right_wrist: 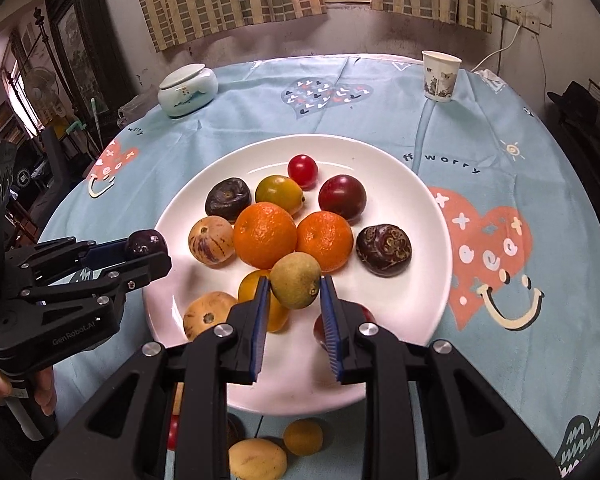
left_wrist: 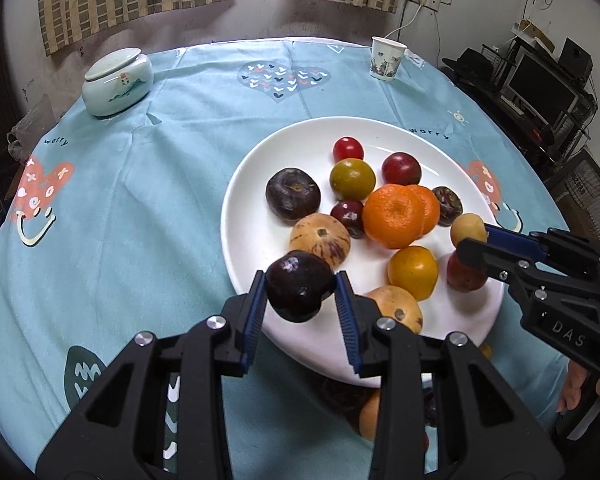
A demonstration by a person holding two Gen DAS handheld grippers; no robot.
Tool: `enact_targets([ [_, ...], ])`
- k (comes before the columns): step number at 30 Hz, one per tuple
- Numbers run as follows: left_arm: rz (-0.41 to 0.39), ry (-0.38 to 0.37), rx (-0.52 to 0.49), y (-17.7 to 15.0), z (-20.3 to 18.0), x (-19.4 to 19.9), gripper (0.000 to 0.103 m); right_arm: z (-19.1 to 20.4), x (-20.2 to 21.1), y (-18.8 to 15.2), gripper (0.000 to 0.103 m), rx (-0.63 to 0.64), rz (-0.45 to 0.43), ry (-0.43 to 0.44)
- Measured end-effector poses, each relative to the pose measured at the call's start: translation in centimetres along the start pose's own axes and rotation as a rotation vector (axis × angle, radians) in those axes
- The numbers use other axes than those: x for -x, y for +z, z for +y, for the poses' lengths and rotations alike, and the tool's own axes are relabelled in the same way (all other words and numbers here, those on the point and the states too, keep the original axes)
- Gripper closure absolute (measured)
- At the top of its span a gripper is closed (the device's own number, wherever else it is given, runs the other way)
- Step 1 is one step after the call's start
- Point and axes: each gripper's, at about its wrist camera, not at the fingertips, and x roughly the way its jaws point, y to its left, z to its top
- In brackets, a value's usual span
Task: Organize fruits
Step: 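Carry both fruits onto the white plate and open both tools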
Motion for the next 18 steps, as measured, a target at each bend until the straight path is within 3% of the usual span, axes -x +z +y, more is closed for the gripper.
enact_targets([
  [4, 0.007, 0.012, 0.015, 0.3, 0.2, -0.6, 0.067, -0.3, -0.6, 0.3, 0.077, -0.011, 0.001, -0.010],
  [6, 0.003, 0.010, 0.028, 0.5, 0.3, -0.6, 0.057, -0.4, -0.9, 0.4, 0.073, -0.015, 0.003, -0.013],
  [7, -0.007, 0.011, 0.033, 0.5, 0.3, -0.4, 0.047, -0.5, -1.0, 0.4, 0.068, -0.016, 0.003, -0.018],
  [8, -0.024, 0.014, 0.037, 0.6, 0.3, 0.0, 0.044, -0.6, -0.9, 0.5, 0.048, -0.022, -0.001, -0.031],
  [9, -0.034, 0.012, 0.037, 0.7, 0.2, 0.3, 0.043, -0.7, -0.6, 0.5, 0.041, -0.029, -0.015, -0.040],
  [14, -0.084, -0.003, 0.040, 0.1, -0.2, 3.3, 0.041, -0.8, 2.1, -0.2, 0.041, -0.030, -0.056, -0.033],
  [17, -0.121, 0.004, 0.041, -1.5, -0.5, 5.4, 0.025, -0.8, 3.9, -1.6, 0.041, -0.032, -0.061, -0.028],
  [18, -0.128, 0.008, 0.045, -2.4, -0.6, 5.9, 0.025, -0.8, 4.4, -2.2, 0.041, -0.036, -0.061, -0.024],
])
